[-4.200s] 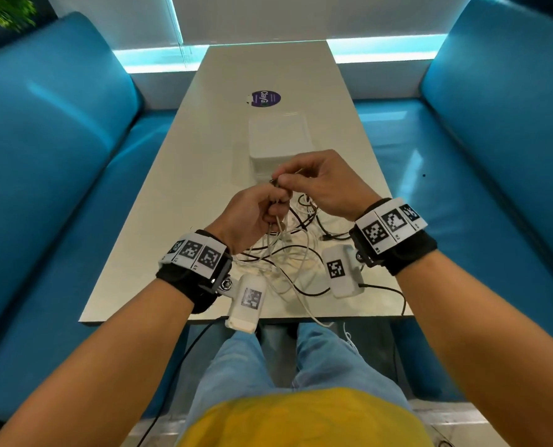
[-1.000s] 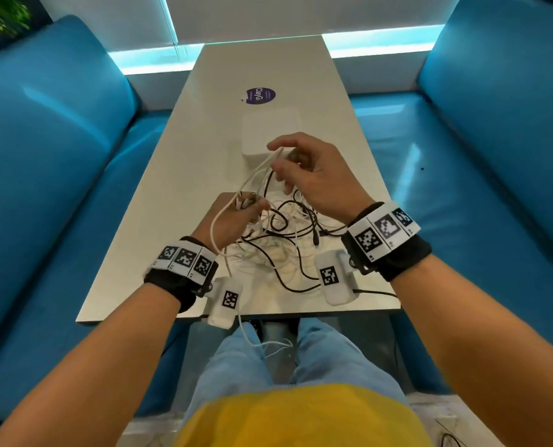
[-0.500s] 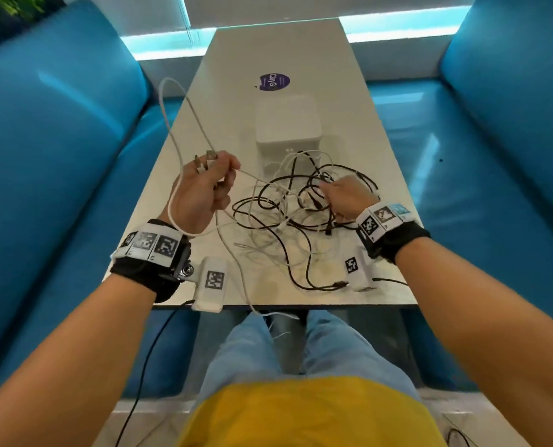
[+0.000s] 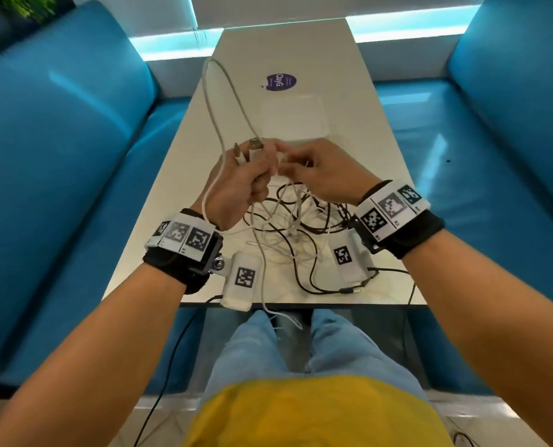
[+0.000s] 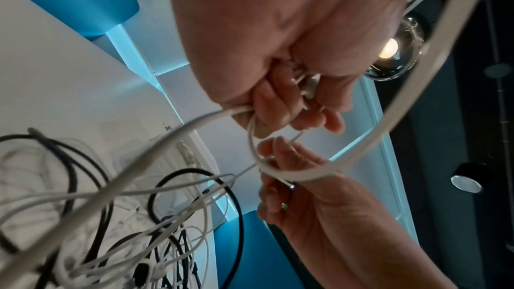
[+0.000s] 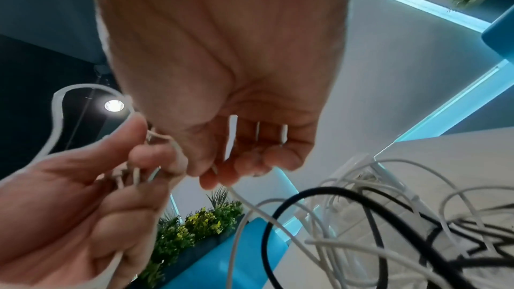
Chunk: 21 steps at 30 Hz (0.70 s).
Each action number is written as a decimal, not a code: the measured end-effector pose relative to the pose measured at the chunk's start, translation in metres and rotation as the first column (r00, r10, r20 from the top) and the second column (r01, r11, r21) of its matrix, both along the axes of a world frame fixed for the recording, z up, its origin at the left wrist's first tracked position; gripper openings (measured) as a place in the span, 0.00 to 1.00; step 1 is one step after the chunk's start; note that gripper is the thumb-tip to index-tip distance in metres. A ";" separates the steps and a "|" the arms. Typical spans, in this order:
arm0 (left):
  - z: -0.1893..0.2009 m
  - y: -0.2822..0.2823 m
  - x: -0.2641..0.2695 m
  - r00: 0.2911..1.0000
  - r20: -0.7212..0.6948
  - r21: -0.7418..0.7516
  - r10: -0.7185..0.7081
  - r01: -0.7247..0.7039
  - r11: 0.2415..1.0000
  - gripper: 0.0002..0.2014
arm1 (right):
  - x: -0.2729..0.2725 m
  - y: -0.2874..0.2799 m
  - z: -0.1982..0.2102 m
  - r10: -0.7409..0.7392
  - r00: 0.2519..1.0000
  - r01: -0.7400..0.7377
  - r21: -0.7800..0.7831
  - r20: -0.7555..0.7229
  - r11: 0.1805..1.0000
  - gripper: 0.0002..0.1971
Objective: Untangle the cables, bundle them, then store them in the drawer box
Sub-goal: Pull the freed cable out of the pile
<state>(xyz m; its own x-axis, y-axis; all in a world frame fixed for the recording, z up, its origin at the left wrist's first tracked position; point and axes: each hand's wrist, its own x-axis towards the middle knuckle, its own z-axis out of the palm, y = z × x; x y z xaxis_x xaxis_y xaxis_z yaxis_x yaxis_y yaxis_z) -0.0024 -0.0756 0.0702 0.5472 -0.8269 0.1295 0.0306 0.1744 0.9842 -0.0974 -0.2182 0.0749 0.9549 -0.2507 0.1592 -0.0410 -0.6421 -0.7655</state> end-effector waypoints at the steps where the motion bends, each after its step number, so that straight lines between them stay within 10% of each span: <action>1: -0.003 0.000 0.001 1.000 0.008 0.028 0.016 -0.016 0.999 0.08 | -0.002 0.000 0.003 -0.012 1.000 0.012 0.005 0.026 1.000 0.09; 10: -0.034 -0.020 -0.021 0.922 0.366 0.295 0.125 -0.242 0.924 0.09 | -0.020 0.004 0.028 -0.006 0.965 -0.028 0.124 0.261 0.992 0.06; 16: -0.028 -0.014 -0.014 0.952 0.275 0.252 0.132 -0.204 0.946 0.11 | -0.011 -0.014 -0.022 0.051 0.983 -0.064 -0.066 -0.176 0.996 0.16; 21: -0.023 -0.002 -0.005 0.957 0.252 0.245 0.142 -0.205 0.948 0.17 | -0.009 -0.035 -0.062 -0.167 0.980 0.172 0.032 -0.112 0.985 0.11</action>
<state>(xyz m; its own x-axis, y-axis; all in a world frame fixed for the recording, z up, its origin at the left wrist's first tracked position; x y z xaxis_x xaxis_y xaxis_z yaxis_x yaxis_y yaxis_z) -0.0069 -0.0772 0.0469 0.6667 -0.7432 0.0563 -0.2070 -0.1121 0.9719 -0.1060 -0.2528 0.0129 0.9091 -0.4144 0.0429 -0.2307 -0.5866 -0.7763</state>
